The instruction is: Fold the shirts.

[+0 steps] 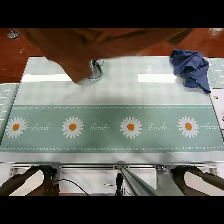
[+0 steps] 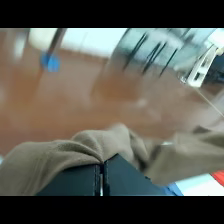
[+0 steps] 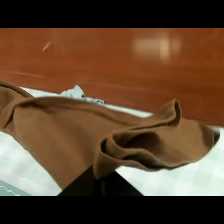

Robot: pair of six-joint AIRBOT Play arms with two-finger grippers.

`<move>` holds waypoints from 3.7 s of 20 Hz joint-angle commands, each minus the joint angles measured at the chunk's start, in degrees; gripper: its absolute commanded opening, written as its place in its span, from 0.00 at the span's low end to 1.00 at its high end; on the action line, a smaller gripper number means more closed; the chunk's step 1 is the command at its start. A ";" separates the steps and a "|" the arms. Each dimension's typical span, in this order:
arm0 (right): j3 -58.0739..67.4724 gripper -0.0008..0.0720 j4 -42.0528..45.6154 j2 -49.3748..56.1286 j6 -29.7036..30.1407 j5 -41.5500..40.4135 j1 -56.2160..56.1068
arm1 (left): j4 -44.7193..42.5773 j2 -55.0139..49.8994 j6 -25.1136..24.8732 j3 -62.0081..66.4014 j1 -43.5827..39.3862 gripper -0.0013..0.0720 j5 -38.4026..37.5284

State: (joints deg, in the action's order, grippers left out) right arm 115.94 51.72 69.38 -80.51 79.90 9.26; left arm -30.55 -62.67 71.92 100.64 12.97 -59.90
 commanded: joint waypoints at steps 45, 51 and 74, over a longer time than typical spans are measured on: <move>-68.50 0.86 -2.27 0.61 10.99 -13.05 22.23 | -27.71 1.20 6.25 -62.47 22.32 0.97 -15.72; -84.63 0.86 -15.78 -6.75 18.99 -13.68 21.99 | -17.25 -0.04 -2.58 -73.90 22.80 0.97 -10.05; -86.49 0.86 -3.21 -2.69 9.88 -15.45 21.57 | -8.02 -7.02 -9.35 -68.32 7.41 0.06 -5.70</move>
State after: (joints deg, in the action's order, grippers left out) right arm 29.43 45.21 64.66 -68.64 63.79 31.16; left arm -38.65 -69.60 62.72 30.87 20.47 -64.07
